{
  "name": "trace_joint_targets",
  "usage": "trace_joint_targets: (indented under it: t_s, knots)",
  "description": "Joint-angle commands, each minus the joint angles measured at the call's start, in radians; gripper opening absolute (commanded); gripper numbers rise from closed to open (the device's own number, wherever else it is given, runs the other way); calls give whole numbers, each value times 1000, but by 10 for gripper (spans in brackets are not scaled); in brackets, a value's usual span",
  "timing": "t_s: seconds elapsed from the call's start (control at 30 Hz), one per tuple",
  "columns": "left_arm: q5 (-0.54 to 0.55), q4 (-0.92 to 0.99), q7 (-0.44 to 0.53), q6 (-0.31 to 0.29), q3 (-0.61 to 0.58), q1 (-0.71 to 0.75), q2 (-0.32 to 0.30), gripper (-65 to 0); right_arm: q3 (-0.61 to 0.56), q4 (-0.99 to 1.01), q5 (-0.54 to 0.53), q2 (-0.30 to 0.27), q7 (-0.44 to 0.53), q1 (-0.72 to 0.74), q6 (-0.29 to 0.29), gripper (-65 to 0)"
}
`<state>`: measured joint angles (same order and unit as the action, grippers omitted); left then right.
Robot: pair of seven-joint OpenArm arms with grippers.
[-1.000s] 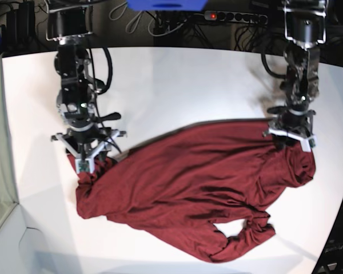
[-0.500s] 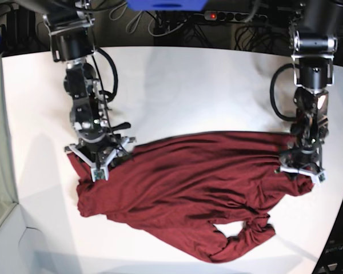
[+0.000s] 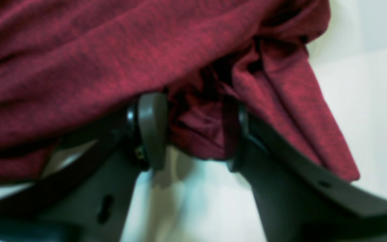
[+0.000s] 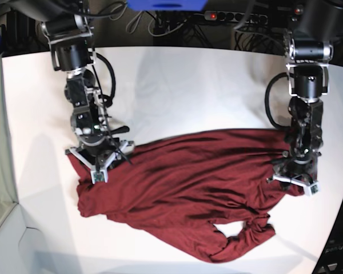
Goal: Layout the t-shirt on the table in an organized manner, then fold the t-shirt properly
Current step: 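Grasp the shirt edge with both grippers and pull it apart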
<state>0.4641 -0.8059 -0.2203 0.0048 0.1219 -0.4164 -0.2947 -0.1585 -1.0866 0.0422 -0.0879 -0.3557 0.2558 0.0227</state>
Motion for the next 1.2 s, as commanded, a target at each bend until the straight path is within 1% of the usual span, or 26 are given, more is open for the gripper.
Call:
trace_joint_targets:
  t_s: [0.0,0.07,0.1,0.2,0.27,0.4,0.47,0.5,0.6,0.7,0.8,0.9,1.07,1.17]
  knots:
    - [-1,-14,28,-1,3,-32,-11,-402,1,-10,5,-3,-10,14,-4,-484]
    - [-1,-14,28,-1,2,-31,-11,-402,1,-11,5,-3,-9,7,-4,-607]
    - [-1,-14,28,-1,2,-31,-11,-402,1,-13,5,-5,-12,0,-4,-650]
    - [-1,-14,28,-1,3,-31,-11,-402,9,-99,5,-13,-13,-48,-4,-650]
    - [-1,-14,28,-1,3,-31,-11,-402,9,-229,5,-34,-13,-106,-4,-650]
    - [-1,-14,28,-1,3,-34,-11,-400,9,-491,6,-45,-16,-195,-4,-650]
    - [-1,-20,28,-1,3,-34,-13,-400,10,-607,6,-75,-16,-234,-4,-650]
    - [2,-28,28,-1,3,-32,-14,-400,10,-654,6,-82,-16,-247,-4,-650]
    - [5,-30,26,-1,3,-31,-21,-401,10,-765,6,-89,-19,-258,0,-650]
    - [5,-63,19,-1,5,-2,-24,-401,24,-829,6,-83,-67,-223,1,-650]
    - [6,-197,17,-1,5,103,-51,-402,35,-844,6,-68,-119,-171,1,-650]
    - [6,-389,9,2,5,248,-65,-402,49,-843,5,-68,-161,-125,0,-650]
    - [6,-683,-124,-1,6,474,-79,-402,44,-841,5,-68,-165,-109,-2,-650]
    - [6,-795,-149,-1,5,589,-73,-400,40,-841,2,-59,-164,-111,-2,-650]
